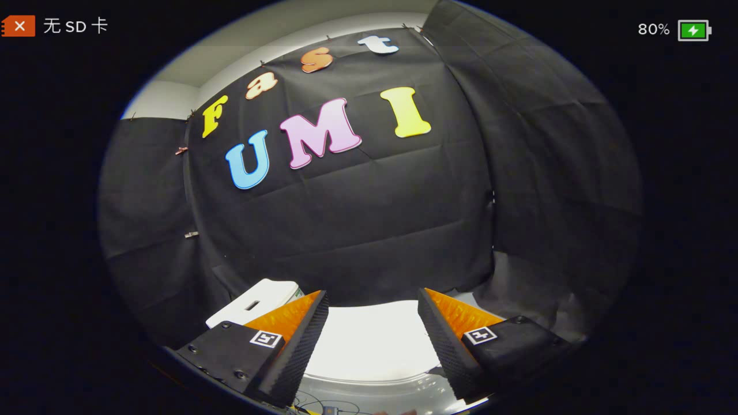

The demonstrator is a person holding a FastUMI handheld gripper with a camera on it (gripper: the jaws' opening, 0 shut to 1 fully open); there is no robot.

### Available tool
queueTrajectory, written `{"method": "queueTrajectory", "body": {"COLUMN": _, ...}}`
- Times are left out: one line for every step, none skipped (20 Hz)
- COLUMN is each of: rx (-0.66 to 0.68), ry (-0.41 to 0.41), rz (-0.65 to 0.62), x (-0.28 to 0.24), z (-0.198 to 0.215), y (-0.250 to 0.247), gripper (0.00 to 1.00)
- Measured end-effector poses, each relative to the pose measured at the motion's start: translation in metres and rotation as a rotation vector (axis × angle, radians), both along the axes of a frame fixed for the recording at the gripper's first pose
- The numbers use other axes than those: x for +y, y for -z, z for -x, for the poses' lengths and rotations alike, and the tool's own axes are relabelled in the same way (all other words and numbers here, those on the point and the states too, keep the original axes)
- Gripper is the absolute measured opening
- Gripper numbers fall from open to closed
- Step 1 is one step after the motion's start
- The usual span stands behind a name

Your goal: Open the toilet lid.

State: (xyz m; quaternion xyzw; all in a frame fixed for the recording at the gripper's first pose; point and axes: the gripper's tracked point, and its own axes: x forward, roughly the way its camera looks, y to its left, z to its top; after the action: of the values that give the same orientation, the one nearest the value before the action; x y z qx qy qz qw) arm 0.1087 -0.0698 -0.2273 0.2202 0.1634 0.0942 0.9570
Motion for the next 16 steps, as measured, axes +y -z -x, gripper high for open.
{"method": "queueTrajectory", "body": {"rx": 0.022, "ry": 0.001, "rz": -0.023, "x": -0.006, "z": 0.0, "y": 0.012, "gripper": 0.98}}
{"method": "queueTrajectory", "body": {"rx": 0.047, "ry": 0.004, "rz": -0.049, "x": -0.015, "z": 0.0, "y": 0.024, "gripper": 0.98}}
{"method": "queueTrajectory", "body": {"rx": 0.078, "ry": 0.008, "rz": -0.074, "x": -0.023, "z": 0.0, "y": 0.038, "gripper": 0.98}}
{"method": "queueTrajectory", "body": {"rx": 0.103, "ry": 0.014, "rz": -0.105, "x": -0.031, "z": 0.001, "y": 0.051, "gripper": 0.98}}
{"method": "queueTrajectory", "body": {"rx": 0.131, "ry": 0.026, "rz": -0.133, "x": -0.041, "z": 0.001, "y": 0.066, "gripper": 0.98}}
{"method": "queueTrajectory", "body": {"rx": 0.162, "ry": 0.038, "rz": -0.161, "x": -0.05, "z": 0.001, "y": 0.081, "gripper": 0.98}}
{"method": "queueTrajectory", "body": {"rx": 0.189, "ry": 0.051, "rz": -0.194, "x": -0.059, "z": -0.001, "y": 0.095, "gripper": 0.98}}
{"method": "queueTrajectory", "body": {"rx": 0.216, "ry": 0.067, "rz": -0.228, "x": -0.067, "z": -0.004, "y": 0.107, "gripper": 0.98}}
{"method": "queueTrajectory", "body": {"rx": 0.24, "ry": 0.081, "rz": -0.259, "x": -0.074, "z": -0.007, "y": 0.12, "gripper": 0.98}}
{"method": "queueTrajectory", "body": {"rx": 0.265, "ry": 0.093, "rz": -0.284, "x": -0.081, "z": -0.008, "y": 0.134, "gripper": 0.98}}
{"method": "queueTrajectory", "body": {"rx": 0.29, "ry": 0.108, "rz": -0.304, "x": -0.085, "z": -0.011, "y": 0.148, "gripper": 0.98}}
{"method": "queueTrajectory", "body": {"rx": 0.324, "ry": 0.127, "rz": -0.321, "x": -0.091, "z": -0.012, "y": 0.167, "gripper": 0.98}}
{"method": "queueTrajectory", "body": {"rx": 0.363, "ry": 0.147, "rz": -0.332, "x": -0.098, "z": -0.009, "y": 0.188, "gripper": 0.98}}
{"method": "queueTrajectory", "body": {"rx": 0.403, "ry": 0.161, "rz": -0.335, "x": -0.103, "z": -0.008, "y": 0.207, "gripper": 0.98}}
{"method": "queueTrajectory", "body": {"rx": 0.439, "ry": 0.168, "rz": -0.336, "x": -0.106, "z": -0.004, "y": 0.225, "gripper": 0.98}}
{"method": "queueTrajectory", "body": {"rx": 0.47, "ry": 0.174, "rz": -0.336, "x": -0.11, "z": 0.002, "y": 0.24, "gripper": 0.98}}
